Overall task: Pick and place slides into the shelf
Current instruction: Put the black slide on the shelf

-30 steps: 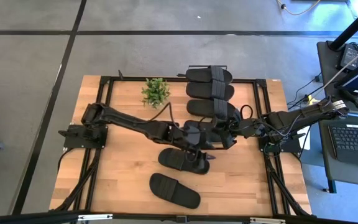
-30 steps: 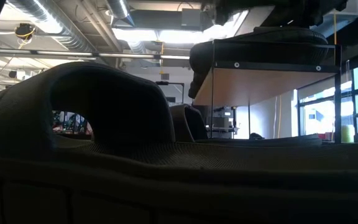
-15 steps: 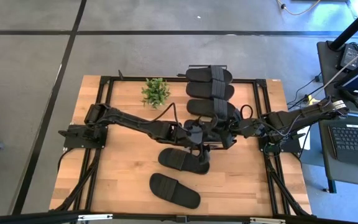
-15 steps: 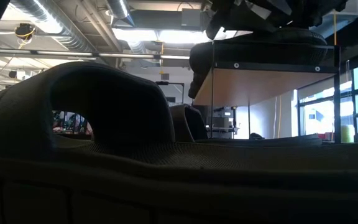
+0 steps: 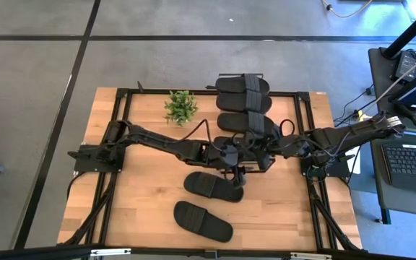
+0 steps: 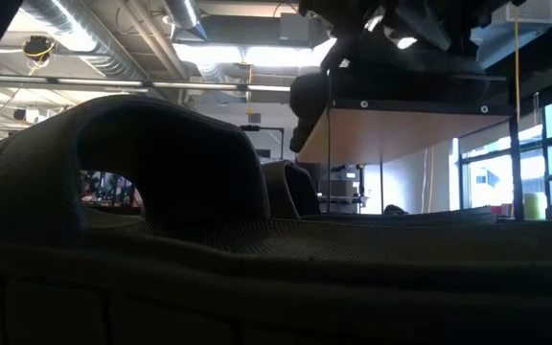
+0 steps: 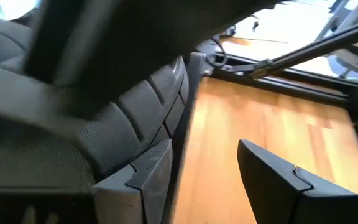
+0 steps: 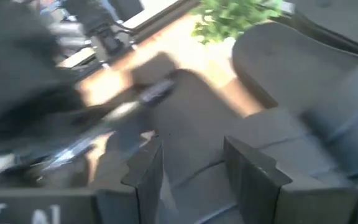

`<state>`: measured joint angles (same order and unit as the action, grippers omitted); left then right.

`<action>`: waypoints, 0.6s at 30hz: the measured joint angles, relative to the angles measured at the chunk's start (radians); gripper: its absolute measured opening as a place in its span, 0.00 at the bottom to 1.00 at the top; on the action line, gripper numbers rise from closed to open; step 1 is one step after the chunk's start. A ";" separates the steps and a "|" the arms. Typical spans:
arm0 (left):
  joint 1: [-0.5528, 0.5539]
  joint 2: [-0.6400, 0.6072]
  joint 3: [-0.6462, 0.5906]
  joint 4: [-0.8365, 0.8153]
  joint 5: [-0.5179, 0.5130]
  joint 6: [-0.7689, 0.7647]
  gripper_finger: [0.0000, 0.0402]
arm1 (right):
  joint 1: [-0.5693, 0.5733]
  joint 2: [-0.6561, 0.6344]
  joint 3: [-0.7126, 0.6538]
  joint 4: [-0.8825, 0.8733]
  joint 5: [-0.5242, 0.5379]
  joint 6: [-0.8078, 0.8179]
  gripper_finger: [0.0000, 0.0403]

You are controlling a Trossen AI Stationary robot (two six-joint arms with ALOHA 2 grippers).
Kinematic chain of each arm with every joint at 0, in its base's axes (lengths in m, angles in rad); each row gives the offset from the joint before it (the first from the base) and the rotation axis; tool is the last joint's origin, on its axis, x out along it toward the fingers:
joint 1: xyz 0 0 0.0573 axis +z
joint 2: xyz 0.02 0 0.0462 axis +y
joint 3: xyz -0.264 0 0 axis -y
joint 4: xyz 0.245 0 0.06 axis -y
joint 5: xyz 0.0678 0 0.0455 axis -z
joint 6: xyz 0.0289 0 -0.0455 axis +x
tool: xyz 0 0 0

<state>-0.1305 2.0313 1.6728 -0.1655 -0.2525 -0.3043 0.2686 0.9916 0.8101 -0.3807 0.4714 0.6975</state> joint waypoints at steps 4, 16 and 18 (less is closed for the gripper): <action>0.015 0.001 -0.001 0.000 -0.008 0.000 0.44 | 0.001 0.000 0.043 -0.022 -0.005 -0.029 0.41; 0.025 0.004 -0.003 -0.005 0.001 0.000 0.44 | 0.009 0.002 0.049 -0.212 0.004 0.061 0.41; 0.026 0.004 -0.003 -0.003 0.001 0.000 0.44 | 0.009 0.002 0.049 -0.221 0.004 0.061 0.41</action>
<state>-0.1047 2.0350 1.6699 -0.1689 -0.2514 -0.3046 0.2775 0.9939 0.8589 -0.6020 0.4759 0.7589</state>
